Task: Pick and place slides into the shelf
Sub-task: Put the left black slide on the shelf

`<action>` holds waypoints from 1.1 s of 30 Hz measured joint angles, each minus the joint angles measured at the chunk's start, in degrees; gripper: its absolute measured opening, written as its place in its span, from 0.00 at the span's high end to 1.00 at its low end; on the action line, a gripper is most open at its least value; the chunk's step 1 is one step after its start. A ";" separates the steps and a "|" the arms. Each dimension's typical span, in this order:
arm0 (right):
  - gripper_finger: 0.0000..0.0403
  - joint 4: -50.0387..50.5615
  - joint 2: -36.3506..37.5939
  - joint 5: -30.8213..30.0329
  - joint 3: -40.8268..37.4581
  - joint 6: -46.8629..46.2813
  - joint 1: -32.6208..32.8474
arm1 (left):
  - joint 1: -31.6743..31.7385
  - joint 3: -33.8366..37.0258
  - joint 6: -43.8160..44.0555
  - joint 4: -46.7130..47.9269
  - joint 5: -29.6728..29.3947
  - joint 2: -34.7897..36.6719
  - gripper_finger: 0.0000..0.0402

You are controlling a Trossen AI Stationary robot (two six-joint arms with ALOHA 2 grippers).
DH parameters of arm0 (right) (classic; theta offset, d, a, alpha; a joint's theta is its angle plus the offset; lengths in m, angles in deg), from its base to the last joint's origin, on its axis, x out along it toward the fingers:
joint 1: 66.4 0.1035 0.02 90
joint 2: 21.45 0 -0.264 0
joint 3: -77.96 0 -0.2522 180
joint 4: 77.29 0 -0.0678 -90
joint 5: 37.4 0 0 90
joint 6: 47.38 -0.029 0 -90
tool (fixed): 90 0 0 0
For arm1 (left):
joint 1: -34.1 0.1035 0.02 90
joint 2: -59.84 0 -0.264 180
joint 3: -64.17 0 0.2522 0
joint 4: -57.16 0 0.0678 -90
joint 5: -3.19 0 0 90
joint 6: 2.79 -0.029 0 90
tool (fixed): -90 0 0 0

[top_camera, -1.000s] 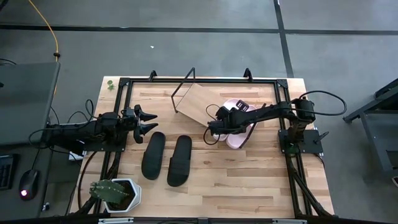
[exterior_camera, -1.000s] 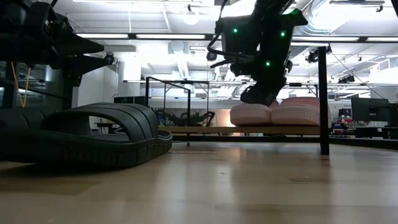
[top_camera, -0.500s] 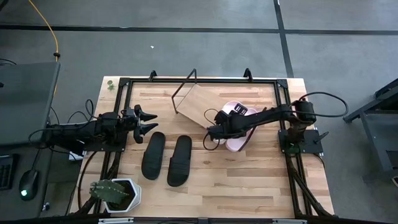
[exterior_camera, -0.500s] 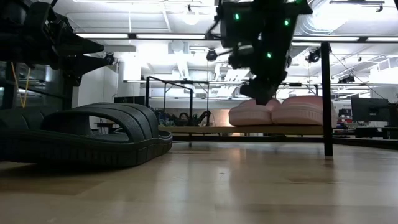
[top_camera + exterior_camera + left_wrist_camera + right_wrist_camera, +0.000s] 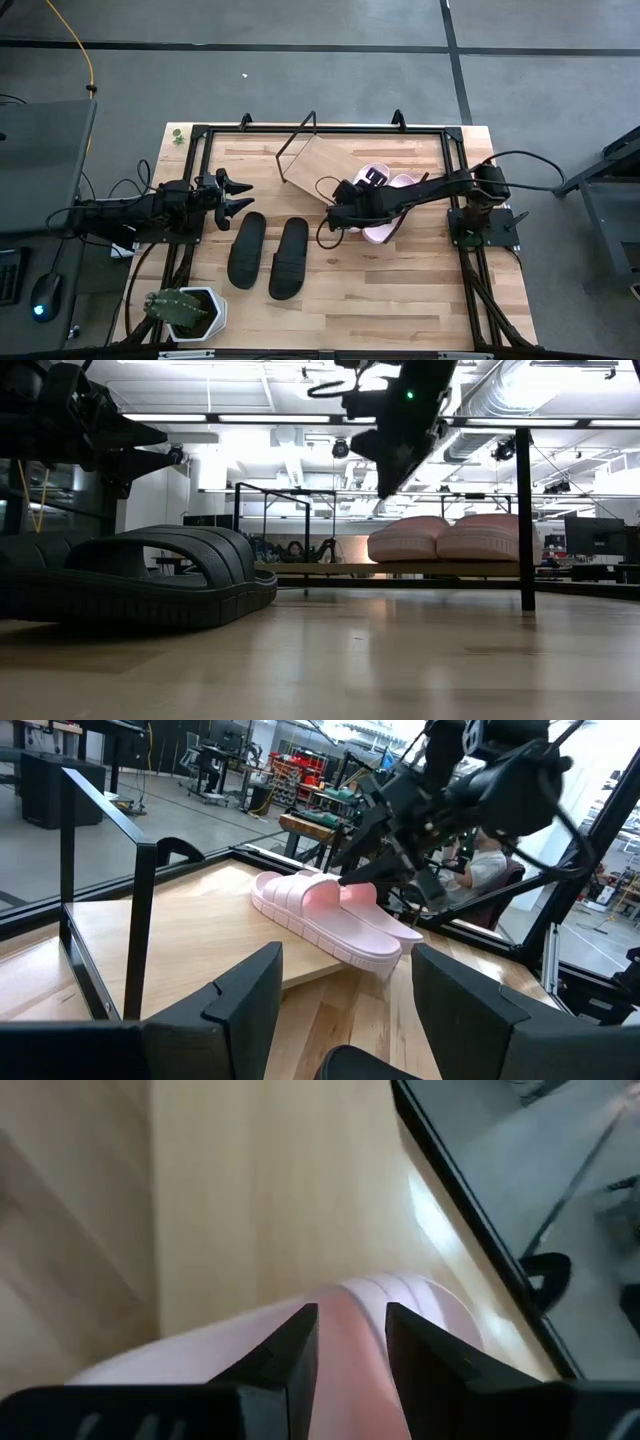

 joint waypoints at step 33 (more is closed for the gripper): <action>0.73 -29.69 0.04 11.98 0.67 4.94 12.60 | -0.02 0.00 0.13 0.50 5.20 0.00 0.49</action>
